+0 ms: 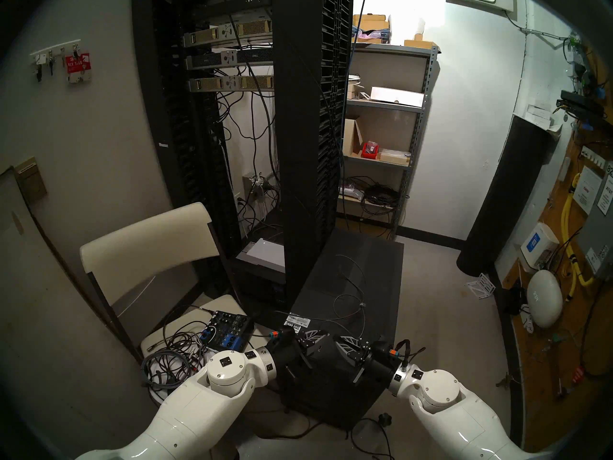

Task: Insert the cable into the workstation's USB slot

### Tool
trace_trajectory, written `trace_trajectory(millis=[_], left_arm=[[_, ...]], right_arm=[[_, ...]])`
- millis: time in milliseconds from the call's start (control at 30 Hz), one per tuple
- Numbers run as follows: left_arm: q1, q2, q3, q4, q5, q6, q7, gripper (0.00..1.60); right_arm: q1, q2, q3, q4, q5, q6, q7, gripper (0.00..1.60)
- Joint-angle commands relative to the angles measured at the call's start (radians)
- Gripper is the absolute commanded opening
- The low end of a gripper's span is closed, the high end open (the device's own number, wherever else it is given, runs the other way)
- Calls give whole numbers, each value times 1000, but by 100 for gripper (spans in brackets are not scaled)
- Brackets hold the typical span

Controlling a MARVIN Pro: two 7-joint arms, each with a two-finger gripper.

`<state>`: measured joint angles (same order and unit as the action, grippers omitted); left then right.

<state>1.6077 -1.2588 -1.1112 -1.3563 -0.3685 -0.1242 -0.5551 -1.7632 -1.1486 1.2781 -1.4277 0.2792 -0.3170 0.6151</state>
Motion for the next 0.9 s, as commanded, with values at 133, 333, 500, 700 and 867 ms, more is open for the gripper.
trace_trajectory(millis=[133, 333, 500, 700, 867], left_arm=[[-6, -35, 14, 19, 30, -92, 17, 0], [-31, -44, 26, 97, 36, -164, -16, 0], [-47, -53, 24, 138, 38, -187, -19, 0], [-59, -62, 21, 160, 30, -198, -24, 0], [-61, -72, 21, 168, 37, -205, -14, 0]], right_arm=[[-15, 1, 7, -50, 28, -3, 20, 75], [-10, -9, 6, -37, 29, -1, 22, 77], [-14, -13, 11, -30, 27, -3, 18, 77], [-14, -13, 16, -27, 29, -5, 24, 77], [-11, -15, 18, -25, 29, 0, 30, 77]])
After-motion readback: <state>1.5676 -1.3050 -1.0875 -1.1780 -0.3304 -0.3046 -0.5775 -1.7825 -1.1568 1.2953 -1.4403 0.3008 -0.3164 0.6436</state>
